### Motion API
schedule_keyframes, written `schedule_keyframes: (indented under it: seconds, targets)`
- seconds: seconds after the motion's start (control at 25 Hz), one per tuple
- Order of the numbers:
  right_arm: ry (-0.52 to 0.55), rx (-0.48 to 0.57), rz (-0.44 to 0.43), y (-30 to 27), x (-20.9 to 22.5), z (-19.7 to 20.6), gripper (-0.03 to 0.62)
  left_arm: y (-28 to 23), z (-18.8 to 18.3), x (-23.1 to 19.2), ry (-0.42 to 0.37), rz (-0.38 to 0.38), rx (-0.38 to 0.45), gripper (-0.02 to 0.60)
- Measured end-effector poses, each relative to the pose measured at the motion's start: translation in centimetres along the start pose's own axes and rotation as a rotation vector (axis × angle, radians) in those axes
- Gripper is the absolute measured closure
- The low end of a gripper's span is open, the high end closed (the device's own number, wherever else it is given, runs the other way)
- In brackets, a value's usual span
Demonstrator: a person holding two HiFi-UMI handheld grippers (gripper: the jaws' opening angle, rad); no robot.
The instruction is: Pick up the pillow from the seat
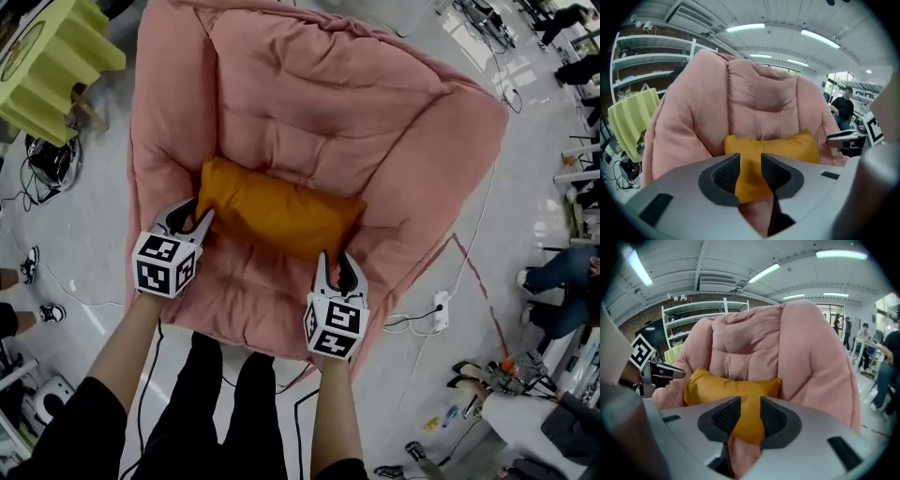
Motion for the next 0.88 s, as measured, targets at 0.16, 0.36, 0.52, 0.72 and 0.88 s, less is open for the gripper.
schedule_keyframes:
  seconds: [0.16, 0.36, 0.52, 0.72, 0.88]
  targets:
    - [-0.008, -0.018, -0.002, -1.5, 0.7, 0.4, 0.467, -1.6, -0.1, -0.3, -0.006, -0.002, -0.02, 0.453]
    - [-0.014, -0.039, -0.008, -3.1, 1.2, 0.9, 0.457, -3.2, 0.3, -0.5, 0.013, 0.002, -0.042, 0.434]
    - [-0.029, -0.062, -0.029, -4.2, 1.3, 1.3, 0.432, -3.9, 0.6, -0.8, 0.028, 0.001, -0.051, 0.42]
    - [-0.027, -0.084, -0.042, -5.1, 1.6, 1.7, 0.407, -4.3, 0.7, -0.9, 0.027, -0.018, -0.049, 0.403]
    - [-0.044, -0.093, -0.041, -5.4, 1.9, 2.0, 0.376, -4.4, 0.7, -1.2, 0.03, -0.039, -0.047, 0.377]
Point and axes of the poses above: the fingertips, and each gripper's own axes: y backward along the fingers, x to its right, z out of its underside, the point moved 4 cm from there along y, backward along the fingers, and after that the axes turned 12 degrees about y, right-handed, at the moved point
